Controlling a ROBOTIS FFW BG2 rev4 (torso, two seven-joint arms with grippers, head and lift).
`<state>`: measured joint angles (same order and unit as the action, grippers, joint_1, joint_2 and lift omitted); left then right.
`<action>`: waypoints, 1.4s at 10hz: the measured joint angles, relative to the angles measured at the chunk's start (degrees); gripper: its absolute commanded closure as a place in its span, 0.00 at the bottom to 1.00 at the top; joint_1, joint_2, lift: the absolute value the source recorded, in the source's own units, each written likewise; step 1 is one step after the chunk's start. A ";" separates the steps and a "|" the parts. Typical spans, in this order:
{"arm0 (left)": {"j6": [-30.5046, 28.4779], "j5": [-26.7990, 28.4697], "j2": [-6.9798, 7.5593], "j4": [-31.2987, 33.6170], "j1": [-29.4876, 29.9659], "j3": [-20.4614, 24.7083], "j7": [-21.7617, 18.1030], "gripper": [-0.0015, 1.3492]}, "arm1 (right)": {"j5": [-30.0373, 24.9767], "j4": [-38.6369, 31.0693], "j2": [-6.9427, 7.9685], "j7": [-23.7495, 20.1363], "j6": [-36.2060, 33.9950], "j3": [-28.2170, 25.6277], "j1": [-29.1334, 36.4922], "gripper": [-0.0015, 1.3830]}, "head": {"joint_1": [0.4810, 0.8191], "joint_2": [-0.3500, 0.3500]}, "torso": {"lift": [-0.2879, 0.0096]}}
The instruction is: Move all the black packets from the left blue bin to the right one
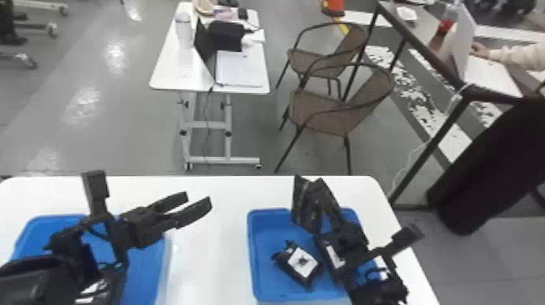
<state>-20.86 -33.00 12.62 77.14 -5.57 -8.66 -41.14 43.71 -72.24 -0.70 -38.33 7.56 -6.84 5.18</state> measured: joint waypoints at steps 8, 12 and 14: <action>-21.79 15.41 4.25 17.23 12.86 21.96 1.37 0.16 | -0.57 -4.05 0.00 8.54 0.78 -3.52 4.09 0.33 | 0.63 0.50 | 0.97; -40.85 26.29 0.86 19.42 11.32 23.75 1.35 0.16 | 0.59 -5.51 0.00 8.47 0.69 -3.08 4.34 0.34 | 0.63 0.54 | 0.97; -44.24 30.28 0.83 19.20 10.87 23.57 1.33 0.16 | 0.80 -5.23 0.00 8.36 0.67 -3.01 4.38 0.34 | 0.63 0.56 | 0.97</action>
<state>-65.10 -2.72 13.45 96.34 5.31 14.91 -39.81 44.51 -77.47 -0.70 -29.97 8.23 -9.84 9.55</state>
